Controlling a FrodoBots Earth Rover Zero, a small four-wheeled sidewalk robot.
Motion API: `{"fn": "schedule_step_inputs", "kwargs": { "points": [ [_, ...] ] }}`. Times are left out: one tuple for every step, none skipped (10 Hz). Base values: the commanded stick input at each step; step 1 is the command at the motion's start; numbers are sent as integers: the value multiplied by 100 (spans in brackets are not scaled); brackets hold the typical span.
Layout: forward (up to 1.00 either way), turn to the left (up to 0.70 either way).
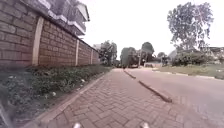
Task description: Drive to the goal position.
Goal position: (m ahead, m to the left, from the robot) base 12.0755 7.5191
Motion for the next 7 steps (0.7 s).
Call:
{"fn": "schedule_step_inputs", "kwargs": {
  "points": [
    [50,0],
    [50,0],
    [50,0],
    [50,0],
    [50,0],
    [50,0],
    [50,0]
  ]
}}
